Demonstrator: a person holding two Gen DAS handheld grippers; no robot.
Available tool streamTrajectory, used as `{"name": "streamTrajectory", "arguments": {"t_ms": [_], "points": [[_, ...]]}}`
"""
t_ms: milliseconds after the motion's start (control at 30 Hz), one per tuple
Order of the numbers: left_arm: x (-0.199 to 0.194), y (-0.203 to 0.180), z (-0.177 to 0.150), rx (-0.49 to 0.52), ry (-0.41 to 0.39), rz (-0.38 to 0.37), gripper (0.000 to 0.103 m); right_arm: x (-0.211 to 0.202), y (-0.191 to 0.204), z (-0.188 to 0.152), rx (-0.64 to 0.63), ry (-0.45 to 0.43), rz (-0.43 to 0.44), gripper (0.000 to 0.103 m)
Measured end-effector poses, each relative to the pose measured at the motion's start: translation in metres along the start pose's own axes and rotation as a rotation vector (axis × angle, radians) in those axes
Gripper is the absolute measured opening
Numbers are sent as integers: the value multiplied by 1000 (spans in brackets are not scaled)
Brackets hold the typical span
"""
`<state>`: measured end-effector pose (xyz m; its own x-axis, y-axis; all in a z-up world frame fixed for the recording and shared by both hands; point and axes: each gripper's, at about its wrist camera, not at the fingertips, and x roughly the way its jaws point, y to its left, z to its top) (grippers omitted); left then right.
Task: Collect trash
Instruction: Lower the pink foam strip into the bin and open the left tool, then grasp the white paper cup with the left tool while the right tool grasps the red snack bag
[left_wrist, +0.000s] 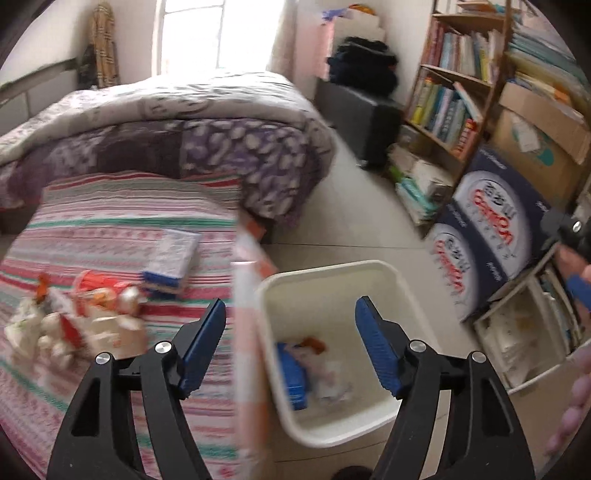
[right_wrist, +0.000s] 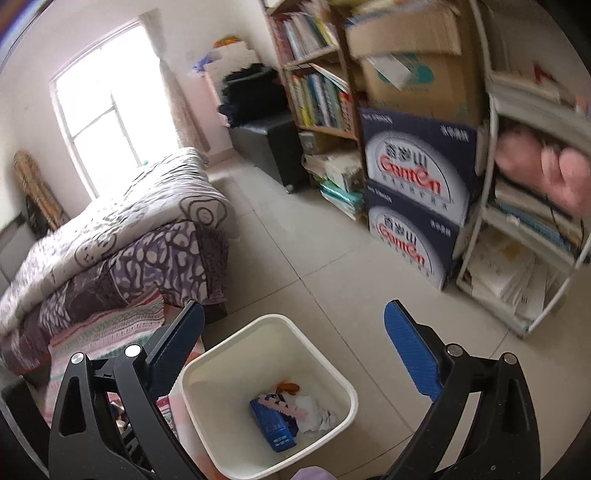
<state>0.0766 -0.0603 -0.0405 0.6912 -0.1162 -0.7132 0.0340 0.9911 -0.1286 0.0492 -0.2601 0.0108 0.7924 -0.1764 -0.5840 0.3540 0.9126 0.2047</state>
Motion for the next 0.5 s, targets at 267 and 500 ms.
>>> {"name": "streamTrajectory", "arguments": {"t_ms": [267, 500], "points": [[-18, 69, 3, -125, -4, 114, 79, -4, 65, -1, -188, 13, 62, 96], [-20, 131, 3, -213, 31, 199, 84, 40, 78, -43, -170, 186, 72, 96]]}}
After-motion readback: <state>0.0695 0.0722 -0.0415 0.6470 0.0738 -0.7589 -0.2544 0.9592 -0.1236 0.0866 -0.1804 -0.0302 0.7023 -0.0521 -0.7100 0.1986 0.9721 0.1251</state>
